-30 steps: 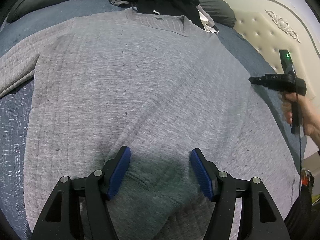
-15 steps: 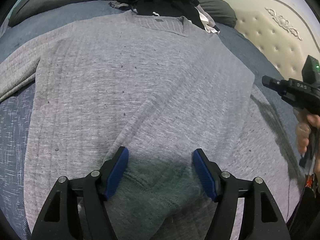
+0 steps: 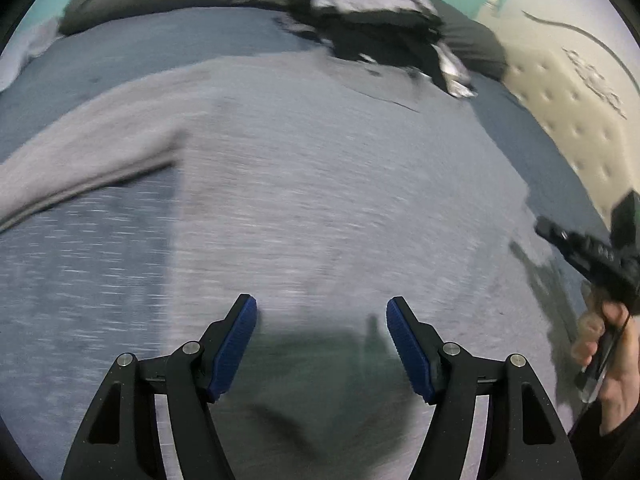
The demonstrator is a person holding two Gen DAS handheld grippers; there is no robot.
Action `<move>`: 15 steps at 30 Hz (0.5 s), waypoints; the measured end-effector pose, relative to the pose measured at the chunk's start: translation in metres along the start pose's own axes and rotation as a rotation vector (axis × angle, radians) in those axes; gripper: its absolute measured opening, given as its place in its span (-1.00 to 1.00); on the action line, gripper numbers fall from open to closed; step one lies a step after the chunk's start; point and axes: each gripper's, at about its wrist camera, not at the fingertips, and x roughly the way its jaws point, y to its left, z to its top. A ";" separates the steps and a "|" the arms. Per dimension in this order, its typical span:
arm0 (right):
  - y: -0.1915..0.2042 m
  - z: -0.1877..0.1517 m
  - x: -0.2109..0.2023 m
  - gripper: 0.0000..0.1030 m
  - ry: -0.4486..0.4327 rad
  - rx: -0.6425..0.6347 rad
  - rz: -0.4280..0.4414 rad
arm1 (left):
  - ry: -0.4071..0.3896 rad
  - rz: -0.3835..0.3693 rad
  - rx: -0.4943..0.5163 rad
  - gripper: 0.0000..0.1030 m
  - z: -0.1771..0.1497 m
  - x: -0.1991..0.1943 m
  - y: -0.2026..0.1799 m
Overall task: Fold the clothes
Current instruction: 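Lift the right gripper above the folded sweater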
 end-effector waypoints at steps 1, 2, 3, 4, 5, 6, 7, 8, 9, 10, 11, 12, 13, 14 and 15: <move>0.001 0.000 0.001 -0.87 0.005 -0.001 0.000 | -0.006 0.018 -0.011 0.38 0.001 -0.006 0.008; 0.002 0.000 0.002 -0.87 0.005 0.002 0.005 | -0.011 0.030 -0.025 0.38 0.002 -0.012 0.016; 0.003 0.001 0.002 -0.87 0.005 0.005 0.012 | -0.013 0.037 -0.039 0.38 0.003 -0.016 0.024; 0.005 0.002 0.002 -0.87 0.002 0.006 0.022 | -0.013 0.045 -0.061 0.38 0.004 -0.020 0.035; 0.007 0.004 0.002 -0.87 -0.002 0.006 0.033 | -0.010 0.057 -0.078 0.38 0.002 -0.023 0.043; 0.009 0.004 0.001 -0.87 -0.006 0.003 0.039 | -0.007 0.069 -0.094 0.38 0.001 -0.026 0.050; 0.011 0.004 0.000 -0.87 -0.009 -0.003 0.043 | -0.001 0.082 -0.112 0.38 -0.001 -0.030 0.062; 0.013 0.005 -0.001 -0.87 -0.011 -0.008 0.047 | 0.004 0.092 -0.125 0.38 -0.002 -0.032 0.071; 0.014 0.005 -0.001 -0.87 -0.012 -0.010 0.048 | 0.004 0.103 -0.142 0.38 -0.003 -0.035 0.081; 0.014 0.005 -0.002 -0.87 -0.014 -0.010 0.048 | 0.005 0.114 -0.159 0.38 -0.004 -0.038 0.092; 0.014 0.005 -0.002 -0.87 -0.015 -0.009 0.048 | 0.003 0.122 -0.177 0.38 -0.004 -0.041 0.101; 0.014 0.005 -0.002 -0.87 -0.017 -0.007 0.047 | -0.001 0.126 -0.201 0.38 -0.004 -0.044 0.111; 0.013 0.005 -0.002 -0.87 -0.019 -0.002 0.046 | -0.005 0.131 -0.226 0.38 -0.003 -0.047 0.122; 0.012 0.005 -0.002 -0.87 -0.020 0.002 0.047 | -0.013 0.137 -0.254 0.38 -0.003 -0.050 0.134; 0.012 0.005 -0.003 -0.87 -0.020 0.005 0.048 | -0.019 0.142 -0.282 0.38 -0.005 -0.053 0.147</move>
